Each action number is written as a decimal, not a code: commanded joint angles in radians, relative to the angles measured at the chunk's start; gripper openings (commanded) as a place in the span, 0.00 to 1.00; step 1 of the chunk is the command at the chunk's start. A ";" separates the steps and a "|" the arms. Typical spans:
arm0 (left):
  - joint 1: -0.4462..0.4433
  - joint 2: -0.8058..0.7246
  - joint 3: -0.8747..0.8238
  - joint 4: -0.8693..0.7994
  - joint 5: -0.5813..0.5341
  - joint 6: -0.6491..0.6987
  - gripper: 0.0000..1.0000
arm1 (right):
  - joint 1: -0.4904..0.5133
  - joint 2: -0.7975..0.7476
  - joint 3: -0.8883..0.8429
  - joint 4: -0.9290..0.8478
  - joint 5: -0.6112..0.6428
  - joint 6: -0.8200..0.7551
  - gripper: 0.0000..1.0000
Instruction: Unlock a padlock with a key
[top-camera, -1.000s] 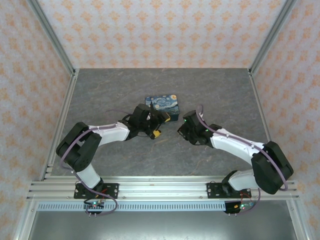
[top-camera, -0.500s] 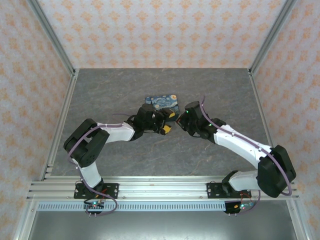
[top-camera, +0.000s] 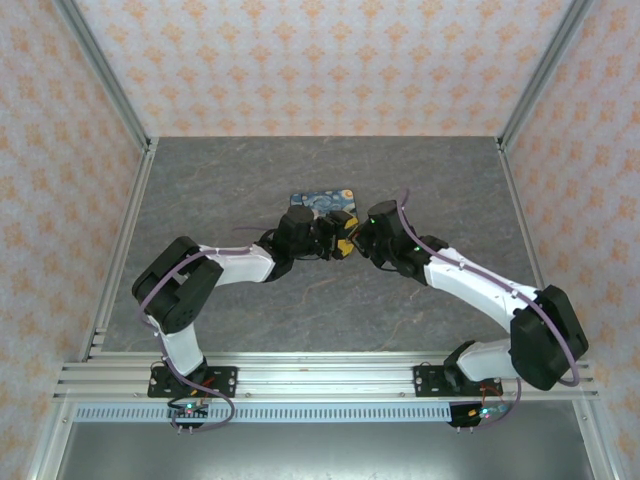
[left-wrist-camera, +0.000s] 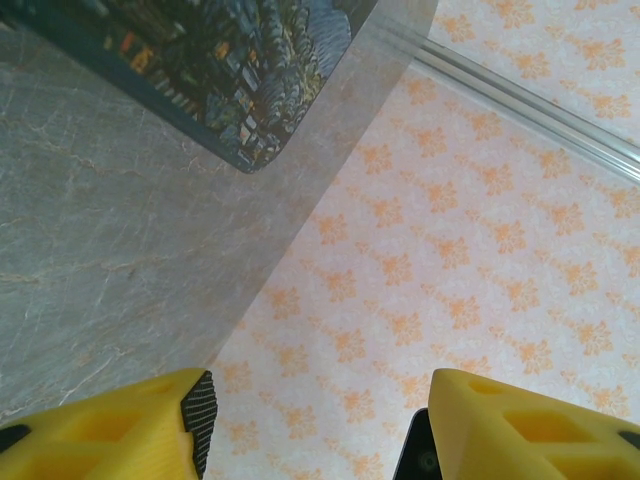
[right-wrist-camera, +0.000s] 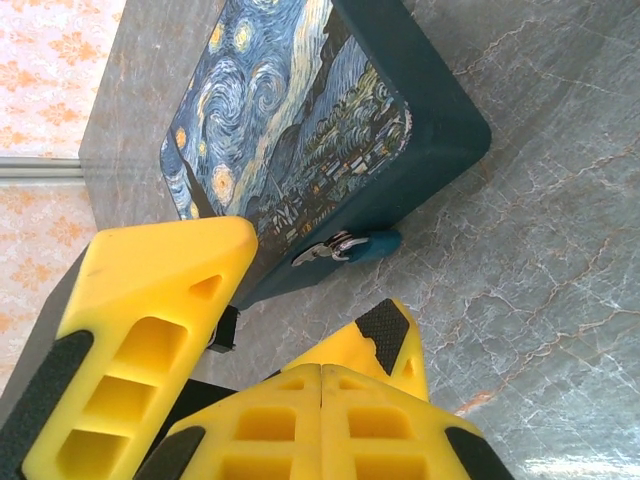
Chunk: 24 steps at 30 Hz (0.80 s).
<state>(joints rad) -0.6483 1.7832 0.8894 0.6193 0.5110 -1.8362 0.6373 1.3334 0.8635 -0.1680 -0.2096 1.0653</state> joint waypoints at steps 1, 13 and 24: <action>-0.008 0.001 -0.004 0.038 -0.029 -0.014 0.58 | -0.012 0.000 -0.010 0.031 0.016 0.016 0.00; -0.008 0.004 -0.017 0.018 -0.046 0.008 0.47 | -0.033 -0.032 -0.053 0.028 0.022 0.024 0.00; -0.007 0.001 -0.022 -0.014 -0.049 0.031 0.43 | -0.035 -0.033 -0.063 0.036 0.020 0.026 0.00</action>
<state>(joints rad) -0.6483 1.7832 0.8799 0.6178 0.4854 -1.8313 0.6071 1.3300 0.8200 -0.1478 -0.2092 1.0809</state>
